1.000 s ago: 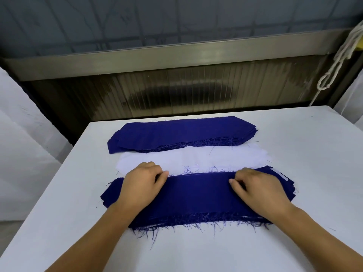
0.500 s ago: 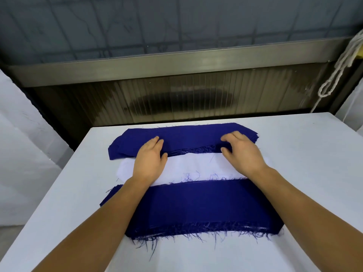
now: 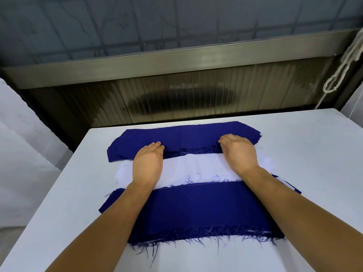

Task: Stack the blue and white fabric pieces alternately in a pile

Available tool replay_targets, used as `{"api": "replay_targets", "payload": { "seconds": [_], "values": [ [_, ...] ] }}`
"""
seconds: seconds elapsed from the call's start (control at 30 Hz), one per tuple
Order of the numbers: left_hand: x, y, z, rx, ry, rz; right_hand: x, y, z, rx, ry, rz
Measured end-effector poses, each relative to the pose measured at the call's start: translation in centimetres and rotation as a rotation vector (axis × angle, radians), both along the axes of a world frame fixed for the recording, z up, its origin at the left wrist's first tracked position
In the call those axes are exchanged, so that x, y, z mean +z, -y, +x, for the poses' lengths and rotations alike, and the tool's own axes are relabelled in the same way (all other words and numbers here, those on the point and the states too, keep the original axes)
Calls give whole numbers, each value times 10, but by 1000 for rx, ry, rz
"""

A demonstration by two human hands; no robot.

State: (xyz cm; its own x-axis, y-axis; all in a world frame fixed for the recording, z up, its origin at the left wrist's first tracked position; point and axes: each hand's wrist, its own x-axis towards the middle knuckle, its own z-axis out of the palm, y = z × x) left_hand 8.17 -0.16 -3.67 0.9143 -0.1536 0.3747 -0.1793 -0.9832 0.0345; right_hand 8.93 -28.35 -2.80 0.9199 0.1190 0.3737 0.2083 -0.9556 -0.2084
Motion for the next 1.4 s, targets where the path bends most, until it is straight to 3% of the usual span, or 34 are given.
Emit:
{"api": "replay_targets", "payload": {
  "seconds": [0.33, 0.53, 0.8, 1.13, 1.4],
  "values": [
    [16, 7, -12, 55, 64, -213, -2, 0, 1, -76, 36, 112],
    [14, 6, -10, 23, 86, -239, -5, 2, 4, 29, -18, 80],
    [12, 4, -9, -19, 135, -224, -4, 0, 2, -12, 111, 72],
    [16, 4, -14, 61, 61, -291, 1, 0, -4, -18, 80, 177],
    [6, 2, -8, -51, -46, -271, 2, 1, -10, 98, 143, 215]
  ]
}}
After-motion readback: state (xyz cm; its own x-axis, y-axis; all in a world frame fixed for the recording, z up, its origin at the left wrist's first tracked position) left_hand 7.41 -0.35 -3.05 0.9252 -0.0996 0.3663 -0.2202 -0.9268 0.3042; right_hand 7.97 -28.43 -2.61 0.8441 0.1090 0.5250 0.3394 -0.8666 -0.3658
